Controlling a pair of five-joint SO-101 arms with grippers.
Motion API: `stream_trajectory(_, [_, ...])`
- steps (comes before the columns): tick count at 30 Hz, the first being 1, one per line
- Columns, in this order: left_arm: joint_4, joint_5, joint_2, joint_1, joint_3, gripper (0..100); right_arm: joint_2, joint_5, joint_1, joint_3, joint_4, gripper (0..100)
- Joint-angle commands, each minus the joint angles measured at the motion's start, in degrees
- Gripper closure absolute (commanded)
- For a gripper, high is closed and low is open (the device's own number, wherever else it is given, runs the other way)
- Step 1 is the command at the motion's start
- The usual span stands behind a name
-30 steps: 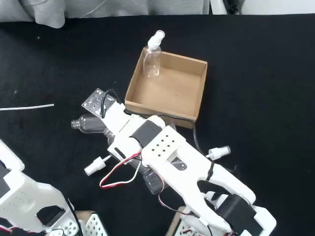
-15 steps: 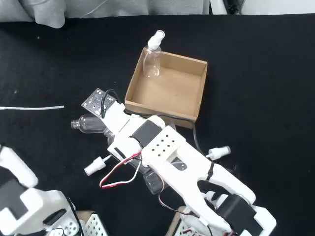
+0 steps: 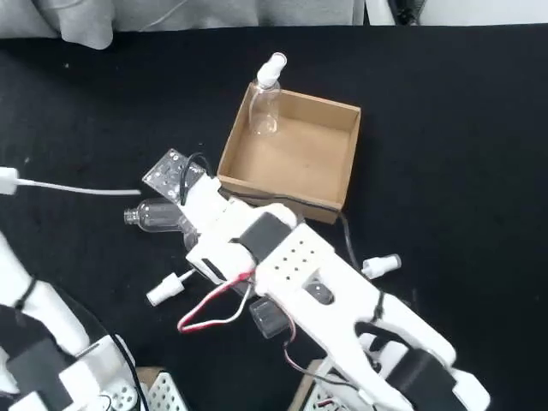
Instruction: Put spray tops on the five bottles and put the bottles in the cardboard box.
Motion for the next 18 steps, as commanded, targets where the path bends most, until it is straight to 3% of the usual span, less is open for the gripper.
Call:
stream_trajectory(1, [-0.79, -0.09, -5.89, 4.26, 2.95, 97, -5.76, 0.09, 1.14, 1.19, -2.73, 91.7])
stream_trajectory(18, [-21.45, 0.00, -24.35, 4.79, 30.46, 97, -7.52, 0.09, 1.23, 3.91, -5.89, 91.8])
